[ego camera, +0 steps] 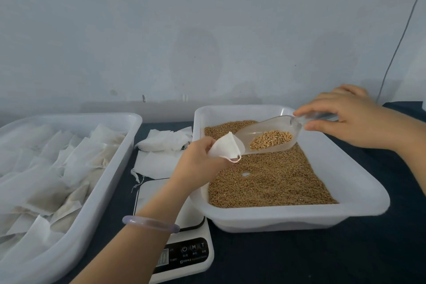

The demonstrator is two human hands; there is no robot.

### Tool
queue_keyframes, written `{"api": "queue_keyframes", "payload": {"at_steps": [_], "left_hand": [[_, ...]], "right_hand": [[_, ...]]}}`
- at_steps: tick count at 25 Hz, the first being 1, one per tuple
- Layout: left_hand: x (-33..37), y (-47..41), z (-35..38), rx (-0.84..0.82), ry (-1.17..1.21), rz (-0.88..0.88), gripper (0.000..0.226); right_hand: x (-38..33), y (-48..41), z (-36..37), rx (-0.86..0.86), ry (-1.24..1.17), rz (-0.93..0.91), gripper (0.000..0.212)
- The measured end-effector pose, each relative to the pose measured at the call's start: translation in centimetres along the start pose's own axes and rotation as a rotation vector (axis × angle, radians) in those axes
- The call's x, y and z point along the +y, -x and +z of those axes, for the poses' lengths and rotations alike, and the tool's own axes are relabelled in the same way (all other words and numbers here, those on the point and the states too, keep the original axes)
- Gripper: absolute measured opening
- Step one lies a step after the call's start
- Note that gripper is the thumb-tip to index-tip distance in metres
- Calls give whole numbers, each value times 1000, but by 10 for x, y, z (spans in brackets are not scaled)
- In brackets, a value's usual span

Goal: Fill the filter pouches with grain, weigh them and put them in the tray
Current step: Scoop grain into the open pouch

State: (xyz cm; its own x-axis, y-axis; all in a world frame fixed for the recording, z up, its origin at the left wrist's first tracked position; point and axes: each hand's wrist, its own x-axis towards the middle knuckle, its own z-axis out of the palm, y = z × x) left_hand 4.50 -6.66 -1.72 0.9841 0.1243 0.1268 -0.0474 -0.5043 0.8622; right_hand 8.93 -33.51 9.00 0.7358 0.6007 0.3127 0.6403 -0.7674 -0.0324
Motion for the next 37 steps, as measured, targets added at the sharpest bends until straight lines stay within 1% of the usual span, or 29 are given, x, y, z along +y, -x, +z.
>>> {"api": "queue_keyframes", "payload": {"at_steps": [3,4,6,8,10,12,16,23,26,29,33,37], "left_hand": [[1,2,-1,-14,-19,8,33],[0,2,-1,-33,-48,9,37],[1,4,1,-63,-117,1,42],[3,5,2,-71,-203,17,45],[5,5,4,-54,-296,58,41],[8,6,4,-47,-335,94,35],[7,6,4,-25,-338,72,47],[7,6,6,-1,-303,73,44],[8,6,5,11,-313,81,47],[9,6,5,14,-320,85,49],[11,7,6,25,-326,65,48],[12,9,6,26,-331,41,44]], "right_hand": [[-2,-4,-2,-8,1,7,42],[-3,-5,0,-13,20,11,40],[-5,-9,2,-1,55,11,30],[-8,-13,1,22,81,-6,28],[-11,-19,-3,41,130,-26,34],[-15,-25,-7,45,169,-40,34],[-19,-31,-8,23,189,-61,33],[-21,-35,-14,46,226,-83,35],[-23,-39,-17,79,237,-102,35],[-26,-39,-18,128,267,-141,39],[-28,-37,-19,191,270,-172,33],[-23,-36,-13,156,216,-123,30]]}}
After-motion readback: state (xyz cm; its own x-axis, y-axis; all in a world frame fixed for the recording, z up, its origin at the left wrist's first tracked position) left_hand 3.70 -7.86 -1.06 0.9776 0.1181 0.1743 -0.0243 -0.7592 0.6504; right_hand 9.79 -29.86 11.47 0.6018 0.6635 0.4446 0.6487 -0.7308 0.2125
